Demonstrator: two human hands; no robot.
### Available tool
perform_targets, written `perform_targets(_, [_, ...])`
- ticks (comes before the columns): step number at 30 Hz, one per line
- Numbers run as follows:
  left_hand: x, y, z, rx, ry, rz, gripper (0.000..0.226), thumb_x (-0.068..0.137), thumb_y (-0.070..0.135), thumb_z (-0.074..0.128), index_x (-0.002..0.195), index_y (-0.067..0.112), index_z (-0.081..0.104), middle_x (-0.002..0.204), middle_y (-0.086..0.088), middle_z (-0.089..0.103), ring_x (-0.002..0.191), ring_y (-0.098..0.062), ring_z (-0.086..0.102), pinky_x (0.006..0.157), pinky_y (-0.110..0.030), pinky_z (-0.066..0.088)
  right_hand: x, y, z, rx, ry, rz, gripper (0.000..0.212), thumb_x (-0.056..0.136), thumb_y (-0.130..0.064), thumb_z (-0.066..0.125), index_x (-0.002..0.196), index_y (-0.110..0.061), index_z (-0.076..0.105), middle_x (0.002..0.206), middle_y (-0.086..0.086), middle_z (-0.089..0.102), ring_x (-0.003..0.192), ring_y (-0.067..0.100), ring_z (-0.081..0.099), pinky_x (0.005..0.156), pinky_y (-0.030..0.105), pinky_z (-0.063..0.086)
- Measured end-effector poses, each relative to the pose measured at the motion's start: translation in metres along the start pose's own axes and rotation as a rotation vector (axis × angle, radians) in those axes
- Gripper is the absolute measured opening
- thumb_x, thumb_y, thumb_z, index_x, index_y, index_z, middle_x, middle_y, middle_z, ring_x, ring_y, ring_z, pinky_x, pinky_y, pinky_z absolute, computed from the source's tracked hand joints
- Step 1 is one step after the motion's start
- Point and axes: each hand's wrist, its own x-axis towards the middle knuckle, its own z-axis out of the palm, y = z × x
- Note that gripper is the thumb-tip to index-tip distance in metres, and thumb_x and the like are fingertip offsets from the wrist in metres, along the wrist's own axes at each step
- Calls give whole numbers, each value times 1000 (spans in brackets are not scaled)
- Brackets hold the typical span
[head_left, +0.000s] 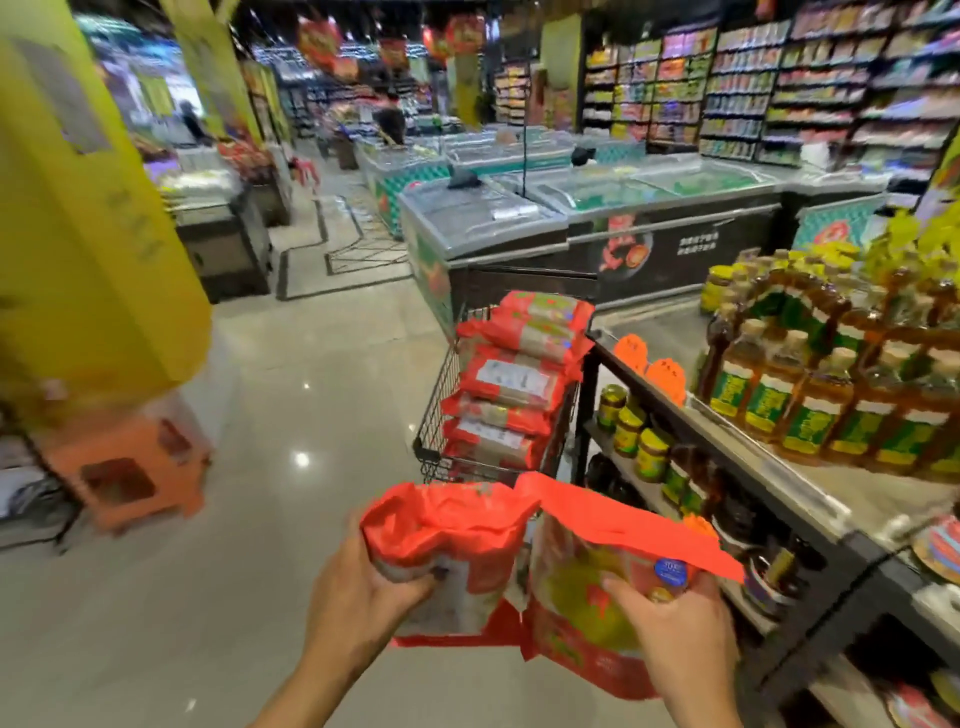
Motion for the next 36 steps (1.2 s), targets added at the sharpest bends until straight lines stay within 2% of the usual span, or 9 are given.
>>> perform_targets(3, [9, -38, -50, -13, 74, -95, 90, 46, 54, 89, 120, 67, 39, 109, 22, 70, 104, -15, 69, 89, -40, 55, -12, -26, 52, -1, -78, -60, 91, 61, -34, 96, 139, -14, 53, 129, 18, 65, 120, 37, 58, 97, 44, 43])
perform_targets(7, [33, -92, -112, -56, 198, -152, 91, 39, 55, 87, 116, 72, 42, 108, 18, 73, 103, -15, 70, 88, -40, 56, -31, -62, 134, -21, -154, -117, 95, 58, -34, 97, 141, -24, 51, 124, 10, 69, 116, 33, 61, 96, 43, 46])
perform_targets(11, [70, -140, -178, -98, 235, -183, 88, 37, 59, 82, 115, 71, 44, 108, 19, 71, 101, -15, 68, 84, -37, 54, -51, -98, 224, -24, -197, -170, 89, 61, -20, 97, 138, -17, 52, 116, 13, 70, 113, 35, 62, 82, 36, 40])
perform_targets(15, [112, -183, -242, -107, 277, -210, 82, 34, 59, 81, 109, 64, 47, 107, 18, 70, 104, -20, 69, 88, -40, 55, -70, -143, 308, -43, -221, -230, 101, 56, -35, 98, 142, -22, 49, 126, 17, 67, 118, 37, 61, 88, 40, 42])
perform_targets(19, [155, -214, -287, -92, 288, -235, 91, 35, 59, 78, 120, 54, 46, 109, 17, 68, 103, -20, 67, 87, -40, 55, -71, -175, 377, -83, -231, -248, 81, 59, -38, 95, 127, -26, 52, 108, 8, 71, 106, 33, 64, 83, 39, 45])
perform_targets(24, [222, -240, -307, -108, 266, -271, 97, 47, 42, 97, 124, 50, 39, 111, 13, 65, 105, -23, 63, 88, -39, 52, -40, -192, 445, -106, -204, -217, 80, 52, -43, 95, 118, -28, 51, 98, -5, 72, 97, 26, 67, 83, 40, 49])
perform_targets(29, [314, -263, -304, -116, 234, -221, 99, 51, 34, 100, 122, 53, 34, 111, 15, 61, 106, -22, 63, 88, -36, 52, 15, -211, 509, -83, -211, -207, 72, 49, -42, 95, 105, -38, 49, 85, -12, 73, 86, 19, 68, 79, 42, 53])
perform_targets(33, [404, -265, -304, -94, 190, -156, 98, 38, 51, 93, 110, 74, 31, 109, 26, 61, 102, -13, 64, 90, -38, 54, 75, -237, 564, -8, -244, -194, 87, 43, -44, 96, 114, -41, 47, 91, -9, 74, 88, 20, 70, 86, 48, 55])
perform_targets(36, [472, -259, -300, -73, 161, -133, 94, 34, 62, 85, 111, 71, 33, 114, 25, 62, 101, -7, 65, 89, -33, 54, 122, -257, 598, 66, -274, -175, 102, 24, -75, 89, 112, -46, 45, 104, -6, 72, 98, 22, 70, 93, 51, 54])
